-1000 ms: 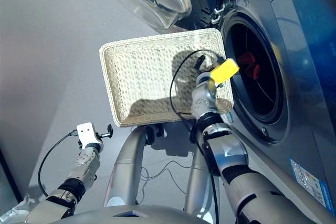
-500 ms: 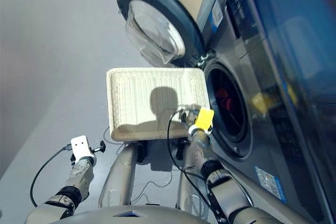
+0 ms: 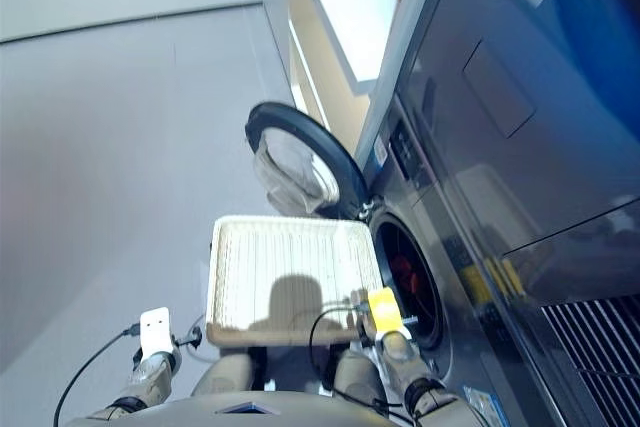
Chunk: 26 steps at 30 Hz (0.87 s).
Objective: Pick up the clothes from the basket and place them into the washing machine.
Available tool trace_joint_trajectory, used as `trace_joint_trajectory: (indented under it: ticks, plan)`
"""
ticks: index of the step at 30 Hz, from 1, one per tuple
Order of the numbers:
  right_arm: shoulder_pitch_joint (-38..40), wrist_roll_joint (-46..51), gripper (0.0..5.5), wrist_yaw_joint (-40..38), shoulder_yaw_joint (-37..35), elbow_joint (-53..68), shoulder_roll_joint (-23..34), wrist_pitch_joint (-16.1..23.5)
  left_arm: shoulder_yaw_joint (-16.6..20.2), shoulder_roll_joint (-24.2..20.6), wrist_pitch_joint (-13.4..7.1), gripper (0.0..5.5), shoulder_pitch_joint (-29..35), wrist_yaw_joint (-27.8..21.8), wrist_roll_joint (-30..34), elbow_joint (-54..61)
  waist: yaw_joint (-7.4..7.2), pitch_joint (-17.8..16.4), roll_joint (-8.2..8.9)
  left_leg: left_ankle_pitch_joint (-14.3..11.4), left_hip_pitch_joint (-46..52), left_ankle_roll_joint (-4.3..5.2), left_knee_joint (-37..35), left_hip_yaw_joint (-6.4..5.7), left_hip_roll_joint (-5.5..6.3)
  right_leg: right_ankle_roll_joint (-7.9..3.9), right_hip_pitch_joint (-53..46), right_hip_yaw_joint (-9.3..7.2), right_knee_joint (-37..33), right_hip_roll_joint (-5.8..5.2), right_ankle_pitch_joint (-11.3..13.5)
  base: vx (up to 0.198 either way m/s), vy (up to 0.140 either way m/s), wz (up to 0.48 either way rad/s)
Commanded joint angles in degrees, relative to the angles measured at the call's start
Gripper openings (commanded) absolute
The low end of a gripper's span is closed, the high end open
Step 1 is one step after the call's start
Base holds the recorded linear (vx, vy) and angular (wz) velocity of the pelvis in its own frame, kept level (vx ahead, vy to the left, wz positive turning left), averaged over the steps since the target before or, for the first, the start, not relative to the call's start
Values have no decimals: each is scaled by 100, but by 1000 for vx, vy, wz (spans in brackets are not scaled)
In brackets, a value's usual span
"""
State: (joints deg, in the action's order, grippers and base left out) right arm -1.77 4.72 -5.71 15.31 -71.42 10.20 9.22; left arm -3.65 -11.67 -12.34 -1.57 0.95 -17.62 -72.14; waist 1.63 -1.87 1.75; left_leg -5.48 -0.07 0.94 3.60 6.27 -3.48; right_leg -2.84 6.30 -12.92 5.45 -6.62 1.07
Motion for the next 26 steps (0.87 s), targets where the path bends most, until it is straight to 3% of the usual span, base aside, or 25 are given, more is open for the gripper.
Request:
trace_joint_trajectory:
  ticks: [1, 5, 13, 26]
  plan:
    - [69, -60, 550, 33, -184, -400, 22, -70, 109, 28, -10, 550, 133, -1, 552, -277, -69, 159, -26, 691, -37, 84, -675, 198, 120, -393, -435, 26, -504, -79, 129, 117, 44, -163]
    - [262, 258, 550, 124, -475, -561, -11, -91, 74, 51, 27, 550, 48, -82, 742, -351, -138, 314, -47, 716, 190, 101, -860, 274, 149, -422, -629, 44, -624, -70, 160, 70, 37, -41]
    - [317, 837, 550, 235, -887, -893, -48, -134, 29, 82, 111, 550, -25, -184, 895, -461, -164, 452, -61, 621, 412, 65, -851, 279, 171, -430, -842, 70, -631, -93, 123, 40, 12, -2]
    - [246, 1274, 550, 133, -1059, -959, -141, -116, -92, 113, 48, 550, -44, -54, 961, -375, -171, 514, -27, 559, 490, 48, -838, 279, 153, -440, -901, 127, -609, -90, 72, 0, 0, 0]
